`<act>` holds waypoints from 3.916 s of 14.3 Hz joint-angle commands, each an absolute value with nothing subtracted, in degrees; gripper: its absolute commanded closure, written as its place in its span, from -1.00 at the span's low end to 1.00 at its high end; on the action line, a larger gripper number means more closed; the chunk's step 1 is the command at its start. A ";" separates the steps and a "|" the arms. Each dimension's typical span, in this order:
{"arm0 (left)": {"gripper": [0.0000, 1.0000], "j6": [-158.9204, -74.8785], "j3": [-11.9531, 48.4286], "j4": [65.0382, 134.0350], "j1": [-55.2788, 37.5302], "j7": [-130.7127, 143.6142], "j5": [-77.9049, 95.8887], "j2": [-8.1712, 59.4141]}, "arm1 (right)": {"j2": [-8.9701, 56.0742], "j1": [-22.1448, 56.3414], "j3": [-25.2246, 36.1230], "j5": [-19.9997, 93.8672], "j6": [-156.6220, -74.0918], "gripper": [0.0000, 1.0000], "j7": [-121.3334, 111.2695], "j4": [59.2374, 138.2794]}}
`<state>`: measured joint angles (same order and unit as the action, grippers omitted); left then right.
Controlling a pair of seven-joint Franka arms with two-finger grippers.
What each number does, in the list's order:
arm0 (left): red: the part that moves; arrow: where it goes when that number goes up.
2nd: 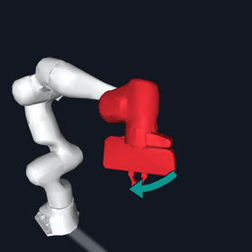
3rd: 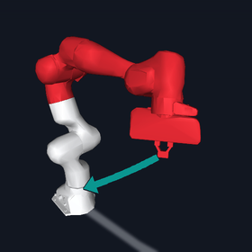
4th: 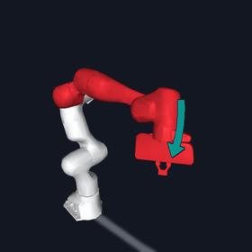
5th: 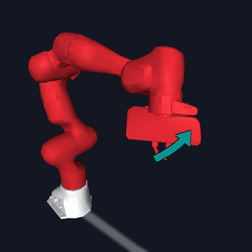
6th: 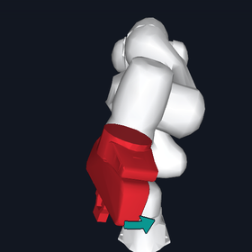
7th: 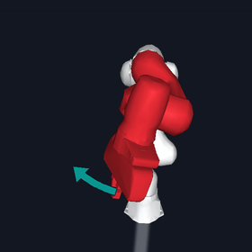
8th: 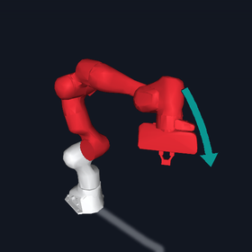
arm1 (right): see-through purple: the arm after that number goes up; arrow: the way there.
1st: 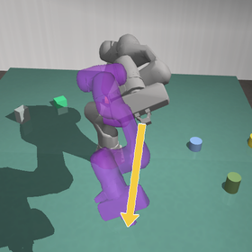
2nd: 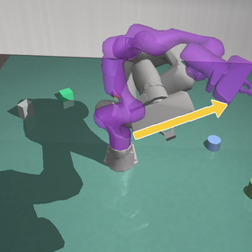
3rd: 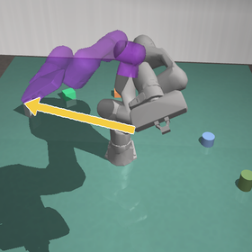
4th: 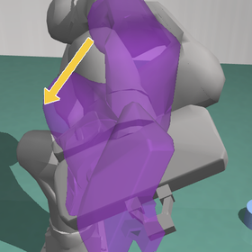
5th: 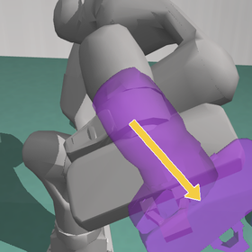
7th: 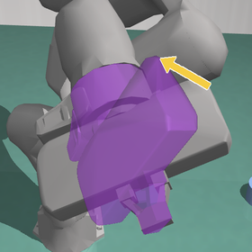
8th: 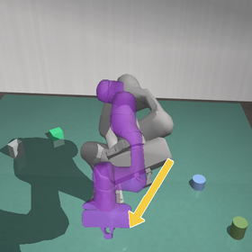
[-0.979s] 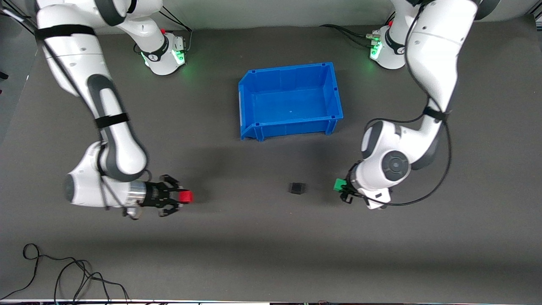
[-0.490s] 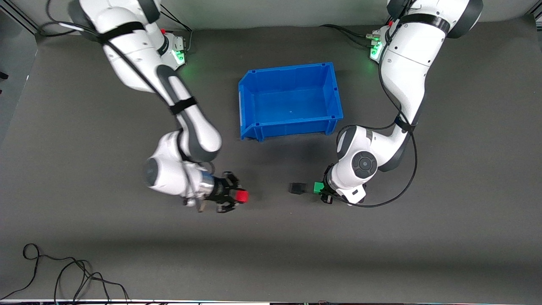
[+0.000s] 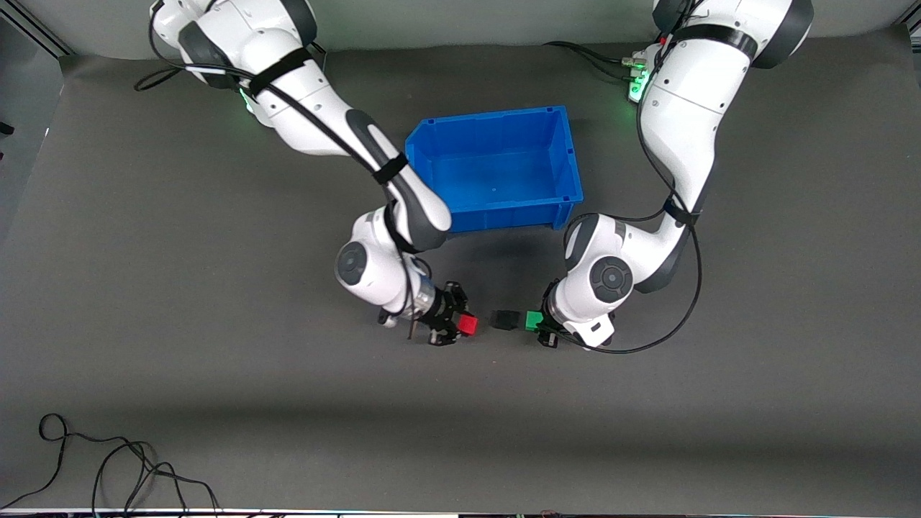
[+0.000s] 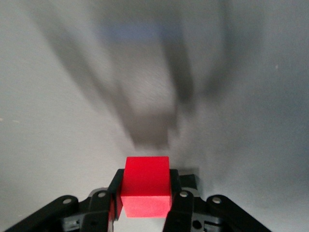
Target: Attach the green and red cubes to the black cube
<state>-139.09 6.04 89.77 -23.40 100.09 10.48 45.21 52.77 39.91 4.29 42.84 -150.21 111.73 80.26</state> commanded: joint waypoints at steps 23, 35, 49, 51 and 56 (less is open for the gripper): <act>-1.00 -136.85 4.84 81.05 -25.41 103.27 10.46 46.76 | 49.76 43.24 9.21 37.80 -142.50 -1.00 113.12 76.11; -1.00 -106.63 4.75 81.56 -7.05 57.88 0.62 29.11 | 24.81 41.31 19.32 12.41 -98.38 -1.00 81.52 77.34; -0.81 -101.87 4.40 97.56 3.87 3.27 -1.85 8.44 | 0.79 -2.10 -4.40 -0.88 -94.04 -1.00 12.26 91.49; -0.89 -101.43 4.04 97.56 4.13 1.59 -1.93 6.77 | 0.35 -2.20 -2.21 -0.88 -94.04 -1.00 7.49 91.49; -0.99 -100.28 4.04 95.90 3.96 1.23 -1.93 6.06 | 0.26 -2.02 0.09 -0.09 -93.61 -1.00 4.04 91.58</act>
